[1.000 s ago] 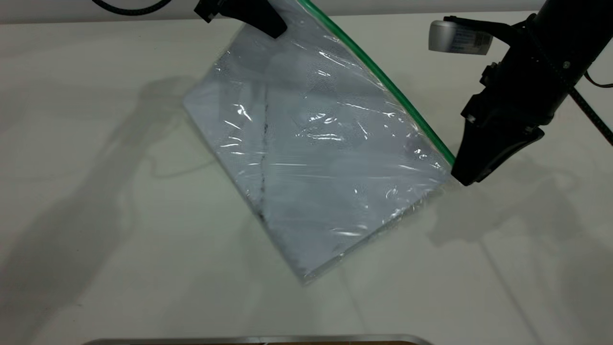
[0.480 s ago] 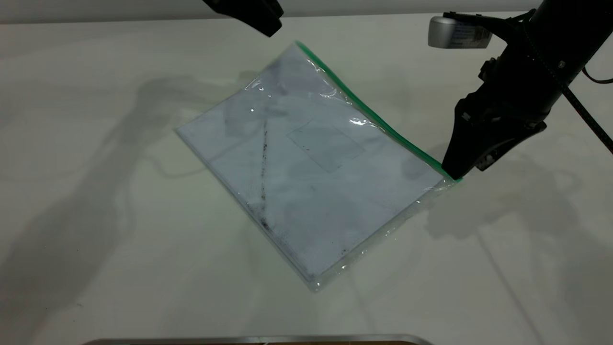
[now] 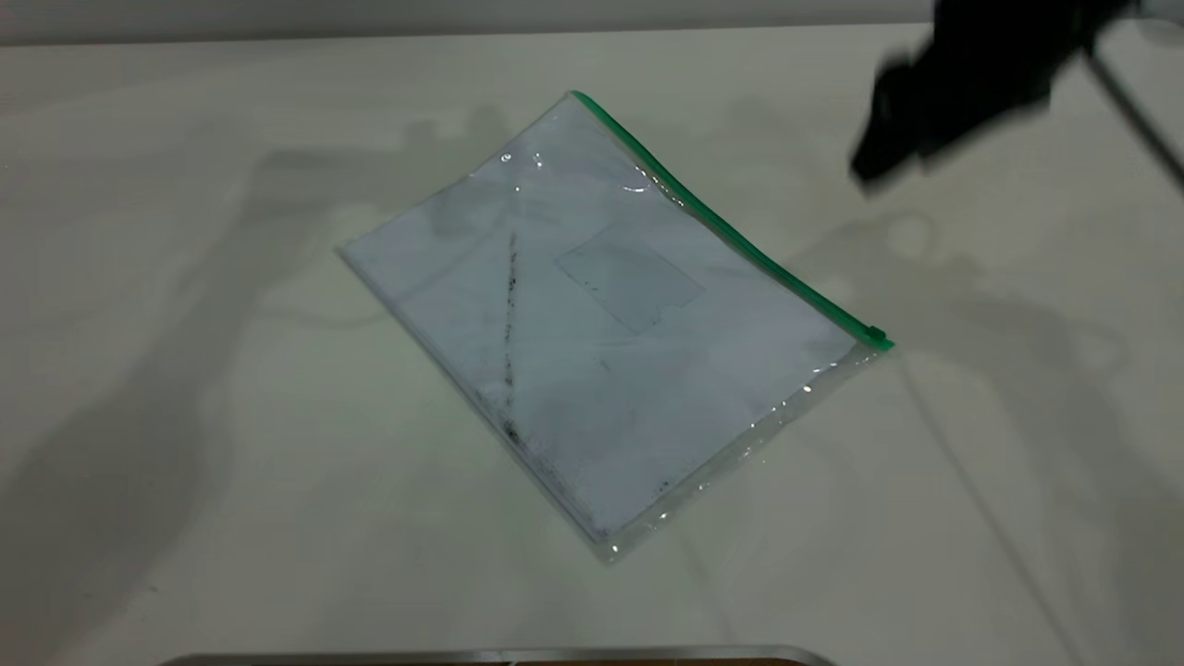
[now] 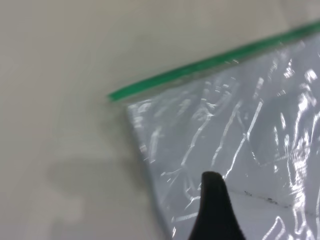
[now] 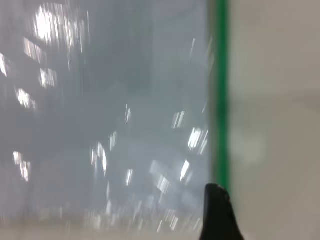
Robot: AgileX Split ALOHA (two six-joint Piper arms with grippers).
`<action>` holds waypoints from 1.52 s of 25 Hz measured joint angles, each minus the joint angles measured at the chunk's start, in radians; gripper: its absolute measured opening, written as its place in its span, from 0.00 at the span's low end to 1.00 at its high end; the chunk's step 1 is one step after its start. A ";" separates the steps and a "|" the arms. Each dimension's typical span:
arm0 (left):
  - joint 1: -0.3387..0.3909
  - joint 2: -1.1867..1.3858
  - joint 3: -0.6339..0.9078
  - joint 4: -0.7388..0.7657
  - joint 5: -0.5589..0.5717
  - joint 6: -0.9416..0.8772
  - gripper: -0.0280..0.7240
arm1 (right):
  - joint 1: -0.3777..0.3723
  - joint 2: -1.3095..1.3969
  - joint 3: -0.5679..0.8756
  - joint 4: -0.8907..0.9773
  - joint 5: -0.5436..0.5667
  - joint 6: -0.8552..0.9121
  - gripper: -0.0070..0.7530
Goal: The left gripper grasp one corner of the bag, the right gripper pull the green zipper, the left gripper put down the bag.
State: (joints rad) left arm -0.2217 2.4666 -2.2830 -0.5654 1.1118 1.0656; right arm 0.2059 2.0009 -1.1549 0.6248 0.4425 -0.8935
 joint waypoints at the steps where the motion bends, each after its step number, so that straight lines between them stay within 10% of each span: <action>1: 0.000 -0.036 -0.007 0.023 0.003 -0.060 0.82 | 0.000 -0.041 -0.027 0.000 0.011 0.000 0.71; 25: 0.000 -0.879 -0.011 0.502 0.056 -0.907 0.82 | -0.001 -1.147 -0.242 -0.221 0.581 0.352 0.71; 38: 0.000 -1.531 0.756 0.605 0.056 -0.978 0.82 | -0.001 -1.609 0.186 -0.223 0.734 0.460 0.71</action>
State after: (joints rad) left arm -0.2217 0.9358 -1.5271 0.0395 1.1673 0.0875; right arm 0.2049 0.3923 -0.9690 0.4014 1.1763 -0.4331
